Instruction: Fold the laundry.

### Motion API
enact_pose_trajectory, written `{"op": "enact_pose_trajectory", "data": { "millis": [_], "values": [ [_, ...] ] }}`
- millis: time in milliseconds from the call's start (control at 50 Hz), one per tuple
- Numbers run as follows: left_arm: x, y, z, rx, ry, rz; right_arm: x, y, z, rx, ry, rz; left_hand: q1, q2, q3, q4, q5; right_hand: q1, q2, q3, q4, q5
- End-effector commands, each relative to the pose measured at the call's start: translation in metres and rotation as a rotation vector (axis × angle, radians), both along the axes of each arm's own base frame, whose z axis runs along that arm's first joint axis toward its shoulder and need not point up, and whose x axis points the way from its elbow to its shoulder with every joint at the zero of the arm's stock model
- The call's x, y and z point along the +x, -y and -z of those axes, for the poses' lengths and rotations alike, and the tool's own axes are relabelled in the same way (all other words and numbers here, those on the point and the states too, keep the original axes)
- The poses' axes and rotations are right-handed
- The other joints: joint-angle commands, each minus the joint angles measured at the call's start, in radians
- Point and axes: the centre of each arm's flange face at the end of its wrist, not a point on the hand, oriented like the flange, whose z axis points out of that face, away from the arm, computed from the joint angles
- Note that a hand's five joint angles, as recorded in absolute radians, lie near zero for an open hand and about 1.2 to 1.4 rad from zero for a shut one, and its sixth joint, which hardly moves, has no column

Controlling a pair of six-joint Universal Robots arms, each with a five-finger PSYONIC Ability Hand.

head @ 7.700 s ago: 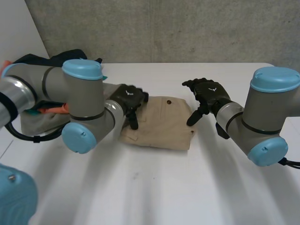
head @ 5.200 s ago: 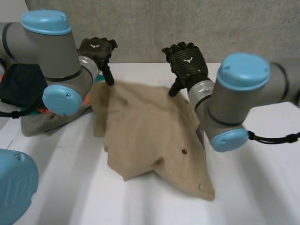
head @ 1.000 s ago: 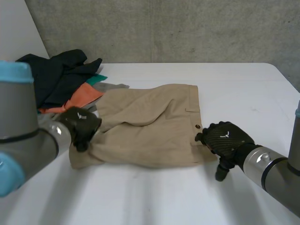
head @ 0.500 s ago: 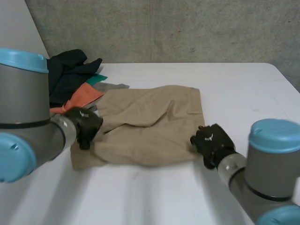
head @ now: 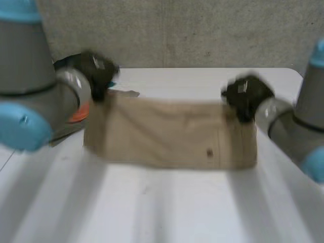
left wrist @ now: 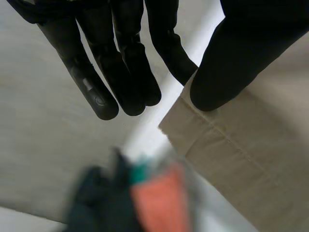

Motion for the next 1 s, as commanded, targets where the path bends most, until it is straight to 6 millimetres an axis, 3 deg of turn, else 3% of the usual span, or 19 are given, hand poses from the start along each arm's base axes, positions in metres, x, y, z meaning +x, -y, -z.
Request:
{"op": "enact_pose_trajectory", "data": {
  "millis": [20, 80, 120, 200, 280, 380, 400, 460, 480, 540, 560, 640, 700, 780, 800, 840, 860, 940, 1000],
  "values": [
    [0.013, 0.021, -0.133, -0.427, -0.443, -0.062, 0.012, 0.037, -0.120, -0.485, 0.457, 0.086, 0.231, 0.200, 0.206, 0.198, 0.233, 0.277, 0.223, 0.208, 0.199, 0.201],
    [0.014, 0.012, -0.162, -0.520, -0.558, 0.001, 0.014, 0.034, -0.154, -0.656, 0.598, 0.030, 0.231, 0.200, 0.206, 0.198, 0.233, 0.277, 0.223, 0.208, 0.199, 0.201],
    [0.014, 0.010, -0.168, -0.546, -0.584, 0.020, 0.017, 0.031, -0.165, -0.720, 0.637, 0.000, 0.231, 0.200, 0.206, 0.198, 0.233, 0.277, 0.223, 0.208, 0.199, 0.201],
    [0.018, 0.009, -0.166, -0.543, -0.581, 0.005, 0.025, 0.028, -0.163, -0.726, 0.621, -0.054, 0.231, 0.200, 0.206, 0.198, 0.233, 0.277, 0.223, 0.208, 0.199, 0.201],
    [0.019, 0.017, -0.141, -0.467, -0.545, -0.026, 0.036, 0.035, -0.134, -0.638, 0.563, -0.086, 0.231, 0.200, 0.206, 0.198, 0.233, 0.277, 0.223, 0.208, 0.199, 0.201],
    [0.016, 0.027, -0.087, -0.312, -0.467, -0.055, 0.041, 0.046, -0.083, -0.492, 0.478, -0.092, 0.231, 0.200, 0.206, 0.198, 0.233, 0.277, 0.223, 0.208, 0.199, 0.201],
    [0.015, 0.030, -0.062, -0.246, -0.435, -0.064, 0.040, 0.050, -0.061, -0.436, 0.446, -0.083, 0.231, 0.200, 0.206, 0.198, 0.233, 0.277, 0.223, 0.208, 0.199, 0.201],
    [0.012, 0.029, -0.022, -0.137, -0.375, -0.071, 0.037, 0.055, -0.026, -0.346, 0.395, -0.066, 0.231, 0.200, 0.206, 0.198, 0.233, 0.277, 0.223, 0.208, 0.199, 0.201],
    [0.010, 0.027, 0.007, -0.060, -0.332, -0.074, 0.035, 0.055, -0.001, -0.281, 0.357, -0.061, 0.231, 0.200, 0.206, 0.198, 0.233, 0.277, 0.223, 0.208, 0.199, 0.201],
    [0.006, 0.022, 0.050, 0.047, -0.266, -0.070, 0.031, 0.052, 0.037, -0.187, 0.296, -0.058, 0.231, 0.200, 0.206, 0.198, 0.233, 0.277, 0.223, 0.208, 0.199, 0.201],
    [0.004, 0.017, 0.076, 0.109, -0.220, -0.064, 0.028, 0.048, 0.060, -0.133, 0.249, -0.060, 0.231, 0.200, 0.206, 0.198, 0.233, 0.277, 0.223, 0.208, 0.199, 0.201],
    [0.006, 0.003, 0.120, 0.215, -0.095, -0.066, 0.021, 0.027, 0.102, -0.028, 0.110, -0.090, 0.231, 0.200, 0.206, 0.198, 0.233, 0.277, 0.223, 0.208, 0.199, 0.201],
    [0.011, -0.009, 0.130, 0.247, -0.034, -0.066, 0.016, 0.011, 0.115, 0.020, 0.024, -0.112, 0.231, 0.200, 0.206, 0.198, 0.233, 0.277, 0.223, 0.208, 0.199, 0.201],
    [0.017, -0.047, 0.115, 0.248, 0.100, -0.025, -0.001, -0.024, 0.108, 0.093, -0.147, -0.137, 0.231, 0.200, 0.206, 0.198, 0.233, 0.277, 0.223, 0.208, 0.199, 0.201],
    [0.023, -0.070, 0.106, 0.264, 0.176, -0.004, -0.013, -0.042, 0.101, 0.137, -0.243, -0.147, 0.231, 0.200, 0.206, 0.198, 0.233, 0.277, 0.223, 0.208, 0.199, 0.201],
    [0.030, -0.095, 0.099, 0.297, 0.257, 0.020, -0.027, -0.062, 0.092, 0.186, -0.350, -0.167, 0.231, 0.200, 0.206, 0.198, 0.233, 0.277, 0.223, 0.208, 0.199, 0.201],
    [0.037, -0.122, 0.095, 0.347, 0.341, 0.056, -0.039, -0.083, 0.082, 0.241, -0.438, -0.203, 0.231, 0.200, 0.206, 0.198, 0.233, 0.277, 0.223, 0.208, 0.199, 0.201],
    [0.052, -0.182, 0.087, 0.481, 0.499, 0.180, -0.068, -0.128, 0.070, 0.375, -0.586, -0.306, 0.231, 0.200, 0.206, 0.198, 0.233, 0.277, 0.223, 0.208, 0.199, 0.201],
    [0.048, -0.194, 0.080, 0.478, 0.480, 0.245, -0.071, -0.135, 0.065, 0.347, -0.604, -0.366, 0.231, 0.200, 0.206, 0.198, 0.233, 0.277, 0.223, 0.208, 0.199, 0.201]
  ]
}}
